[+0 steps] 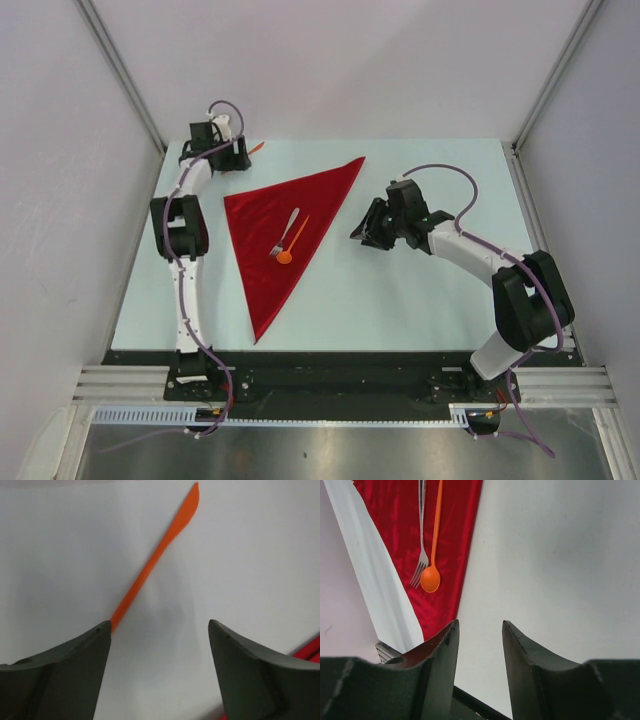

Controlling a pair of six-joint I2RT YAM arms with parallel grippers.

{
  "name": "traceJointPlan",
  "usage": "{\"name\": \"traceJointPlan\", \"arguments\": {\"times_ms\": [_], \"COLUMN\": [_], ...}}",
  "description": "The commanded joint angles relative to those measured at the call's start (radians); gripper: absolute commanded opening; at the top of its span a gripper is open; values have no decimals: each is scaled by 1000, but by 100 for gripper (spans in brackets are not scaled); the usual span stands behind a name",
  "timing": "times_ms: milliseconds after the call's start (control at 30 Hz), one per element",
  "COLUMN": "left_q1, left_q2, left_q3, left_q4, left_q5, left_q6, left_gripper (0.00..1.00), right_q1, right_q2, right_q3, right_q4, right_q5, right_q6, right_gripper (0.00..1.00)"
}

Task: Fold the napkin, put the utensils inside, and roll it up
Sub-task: Grab a utensil with the left arm

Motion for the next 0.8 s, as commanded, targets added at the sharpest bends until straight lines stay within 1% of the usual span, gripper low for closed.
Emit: {"name": "traceJointPlan", "arguments": {"times_ms": [0,33,67,100,133,233,333,367,433,467,533,633,700,733,767], "left_q1": [9,10,15,13,10,4,-5,-19,-45,-53,-65,-70,-70,-68,-95], "left_q2": [-204,-212,-210,-188,-175,-134,-100,-95,-95,-97,-97,-68,-28,-11,6], "left_q3": [-273,-289,-289,-278,-227,-191,-169,-168,-180,-191,-226,-221,-171,-143,-111], "left_q4": [360,435,458,466,413,426,428,430,455,478,566,667,686,669,652], "left_q5": [-24,-53,-31,-23,-80,-87,-58,-69,-107,-157,-202,-288,-332,-348,-362], "left_q6": [-400,-577,-641,-688,-763,-844,-884,-883,-872,-874,-906,-926,-937,-938,-940], "left_gripper": [87,87,88,88,88,90,92,93,94,94,94,94,94,94,94], "right_q1": [-3,-3,-1,-3,-1,-1,-4,-6,-17,-20,-27,-27,-26,-29,-29], "right_q2": [-38,-38,-40,-45,-51,-78,-109,-114,-115,-114,-111,-114,-114,-114,-112], "right_q3": [40,40,40,40,39,25,3,-3,-11,-12,-12,-15,-18,-18,-18], "right_q4": [3,1,0,0,1,0,-3,-5,-5,-8,-8,-5,-2,-2,-2], "right_q5": [-1,-3,-4,-4,-4,5,29,31,25,23,20,20,20,19,20], "right_q6": [-6,-7,-8,-8,-8,-11,-23,-26,-30,-31,-33,-26,-23,-23,-25], "right_gripper": [45,45,45,45,45,45,45,45,45,45,45,45,45,45,45]}}
